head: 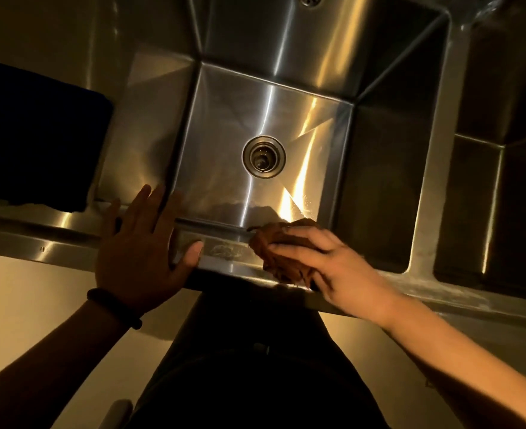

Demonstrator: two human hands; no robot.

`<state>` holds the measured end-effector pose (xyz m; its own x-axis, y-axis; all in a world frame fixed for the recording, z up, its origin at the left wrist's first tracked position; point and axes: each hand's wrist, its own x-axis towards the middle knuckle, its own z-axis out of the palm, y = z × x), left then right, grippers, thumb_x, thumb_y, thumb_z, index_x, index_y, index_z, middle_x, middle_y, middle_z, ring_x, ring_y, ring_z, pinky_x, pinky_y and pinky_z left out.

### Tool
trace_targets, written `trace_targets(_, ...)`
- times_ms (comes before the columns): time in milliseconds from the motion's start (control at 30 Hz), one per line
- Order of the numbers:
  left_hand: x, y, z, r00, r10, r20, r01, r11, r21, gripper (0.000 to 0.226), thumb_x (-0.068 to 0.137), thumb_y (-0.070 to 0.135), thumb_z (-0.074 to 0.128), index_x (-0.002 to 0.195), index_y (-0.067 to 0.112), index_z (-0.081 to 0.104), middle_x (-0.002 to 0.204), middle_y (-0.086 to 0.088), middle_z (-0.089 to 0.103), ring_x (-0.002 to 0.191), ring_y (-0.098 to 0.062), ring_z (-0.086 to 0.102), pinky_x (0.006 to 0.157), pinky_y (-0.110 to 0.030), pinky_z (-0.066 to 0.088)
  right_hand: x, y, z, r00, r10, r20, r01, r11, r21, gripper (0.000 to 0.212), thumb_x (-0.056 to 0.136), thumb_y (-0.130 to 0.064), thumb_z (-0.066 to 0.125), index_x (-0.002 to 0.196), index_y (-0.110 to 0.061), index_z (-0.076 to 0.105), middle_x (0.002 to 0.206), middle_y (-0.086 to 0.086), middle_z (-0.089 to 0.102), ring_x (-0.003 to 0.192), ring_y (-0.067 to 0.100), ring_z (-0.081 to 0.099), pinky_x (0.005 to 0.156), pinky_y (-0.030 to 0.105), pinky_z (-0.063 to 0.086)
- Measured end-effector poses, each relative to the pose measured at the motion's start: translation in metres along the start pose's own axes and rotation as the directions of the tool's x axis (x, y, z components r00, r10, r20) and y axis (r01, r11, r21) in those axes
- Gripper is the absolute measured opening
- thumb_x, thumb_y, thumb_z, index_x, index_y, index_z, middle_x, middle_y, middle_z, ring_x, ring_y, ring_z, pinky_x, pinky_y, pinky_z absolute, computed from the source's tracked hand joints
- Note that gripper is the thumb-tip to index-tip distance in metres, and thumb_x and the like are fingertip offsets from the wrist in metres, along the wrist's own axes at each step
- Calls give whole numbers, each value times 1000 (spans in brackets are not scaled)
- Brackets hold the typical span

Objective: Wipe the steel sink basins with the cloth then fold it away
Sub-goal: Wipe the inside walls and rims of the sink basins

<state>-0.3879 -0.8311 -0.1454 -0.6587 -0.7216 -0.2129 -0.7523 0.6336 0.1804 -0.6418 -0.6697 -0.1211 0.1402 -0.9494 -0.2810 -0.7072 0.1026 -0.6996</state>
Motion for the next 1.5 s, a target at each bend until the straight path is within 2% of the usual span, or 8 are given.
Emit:
trace_targets(300,-4,-2,3,995,67,-80,-68,998,-3,74,87,57,39,143,8,37,143,-19,43,132,-35,41,104,-58,31,-84,28,-3,981,134,-141,-163,963,-215,79,71,-7,78,133,-39,41,144,3,41,138,30,31,104,56,39)
trace_targets(533,-2,16,-6,979,152,-137,-176,966,-191,73,87,52,43,142,6,36,143,-22,40,129,-40,40,101,-61,33,-96,10,13,967,37,-253,-96,969,-227,36,81,-13,53,113,-30,58,128,2,55,138,29,31,109,65,21)
trace_targets(700,27,92,-26,920,365,-142,-390,883,-259,76,84,56,41,144,10,34,147,-18,37,136,-35,34,108,-57,30,-116,6,-12,973,51,-224,-92,980,-176,26,81,-8,56,101,-21,66,128,-2,54,139,22,32,110,57,30)
trace_targets(867,48,178,-40,832,501,-238,-555,751,-359,67,91,51,36,148,18,28,154,-8,29,143,-24,23,115,-50,22,-123,-8,-53,801,162,-576,-83,983,161,20,86,-29,60,100,-19,70,124,-1,59,129,23,44,108,47,36)
trace_targets(1000,72,225,-42,837,491,-240,-543,696,-470,58,95,46,33,147,22,27,154,-2,26,143,-19,21,116,-45,24,-118,23,-80,868,52,-493,-239,915,-324,23,87,-26,51,98,-24,72,136,0,52,142,27,24,117,51,8)
trace_targets(1200,109,275,-2,865,498,56,-393,743,-542,52,99,34,36,149,23,24,158,0,13,145,-19,11,117,-44,23,-126,58,-64,782,461,-420,-367,884,289,79,79,20,45,129,-41,46,154,-12,26,144,3,12,117,34,16)
trace_targets(1300,113,296,12,856,493,153,-346,768,-538,57,100,38,34,151,24,13,160,3,-3,147,-19,-4,119,-43,17,-115,70,-62,594,623,-508,-461,782,420,60,96,-10,47,137,-47,26,159,-8,9,144,5,8,118,37,16)
trace_targets(1500,107,319,33,891,427,151,-281,782,-556,80,94,50,41,151,23,-9,155,3,-30,142,-18,-27,114,-34,2,-95,90,-57,614,665,-425,-416,730,541,53,101,-31,33,148,-37,9,157,-7,21,140,13,31,114,40,31)
